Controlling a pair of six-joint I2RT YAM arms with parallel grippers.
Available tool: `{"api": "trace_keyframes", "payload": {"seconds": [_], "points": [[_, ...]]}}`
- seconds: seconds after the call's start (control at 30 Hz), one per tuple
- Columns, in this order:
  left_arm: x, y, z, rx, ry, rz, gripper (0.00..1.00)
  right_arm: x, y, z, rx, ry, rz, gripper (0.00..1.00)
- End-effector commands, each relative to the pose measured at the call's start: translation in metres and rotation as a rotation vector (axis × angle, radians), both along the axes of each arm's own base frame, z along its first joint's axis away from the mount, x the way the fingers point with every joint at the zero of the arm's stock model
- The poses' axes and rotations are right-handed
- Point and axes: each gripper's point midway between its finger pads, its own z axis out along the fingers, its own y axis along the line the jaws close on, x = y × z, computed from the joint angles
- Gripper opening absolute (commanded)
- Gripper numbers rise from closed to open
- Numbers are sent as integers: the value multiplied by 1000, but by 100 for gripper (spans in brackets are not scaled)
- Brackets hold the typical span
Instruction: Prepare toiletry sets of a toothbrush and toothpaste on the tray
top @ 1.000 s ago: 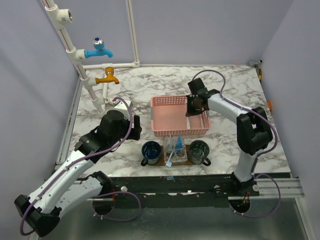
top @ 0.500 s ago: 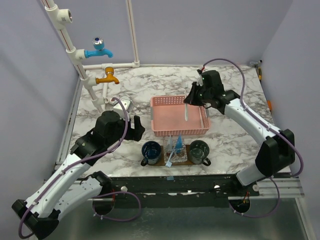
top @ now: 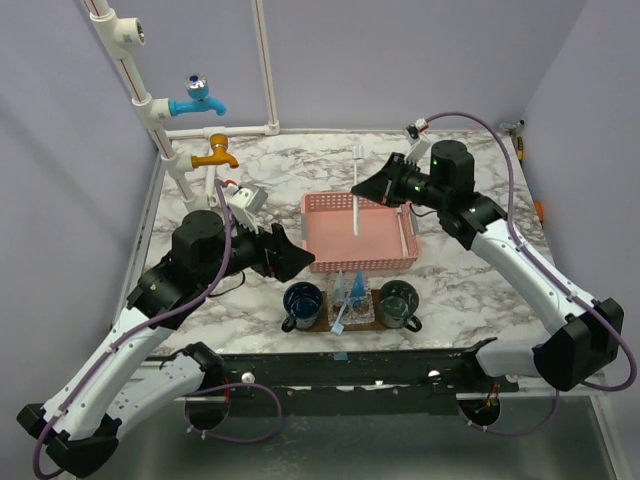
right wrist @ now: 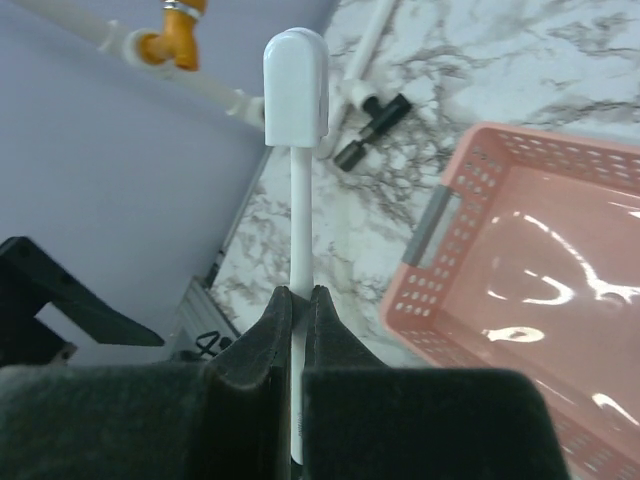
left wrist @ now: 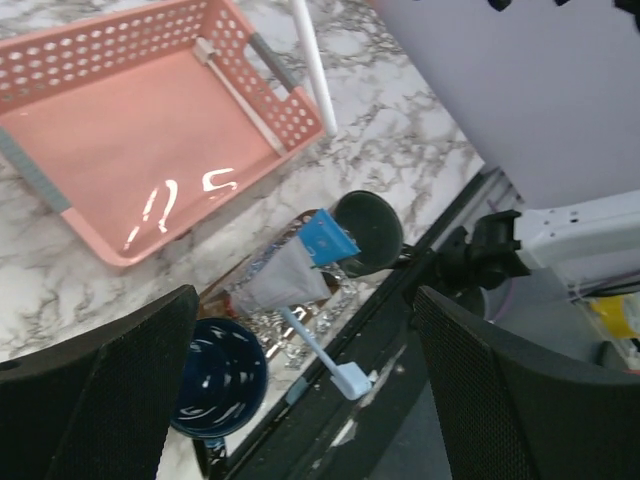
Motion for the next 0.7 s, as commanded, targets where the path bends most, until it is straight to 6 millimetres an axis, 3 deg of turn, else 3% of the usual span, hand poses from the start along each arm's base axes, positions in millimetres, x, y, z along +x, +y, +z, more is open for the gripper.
{"api": "trace_keyframes", "payload": {"seconds": [0.0, 0.17, 0.43, 0.67], "points": [[-22, -21, 30, -146, 35, -147, 89, -37, 24, 48, 205, -46, 170, 0], [-36, -34, 43, -238, 64, -244, 91, -65, 37, 73, 336, -60, 280, 0], [-54, -49, 67, -383, 118, -381, 96, -110, 61, 97, 497, -69, 407, 0], [-61, -52, 71, -446, 162, -427, 98, -135, 74, 114, 612, -97, 459, 0]]}}
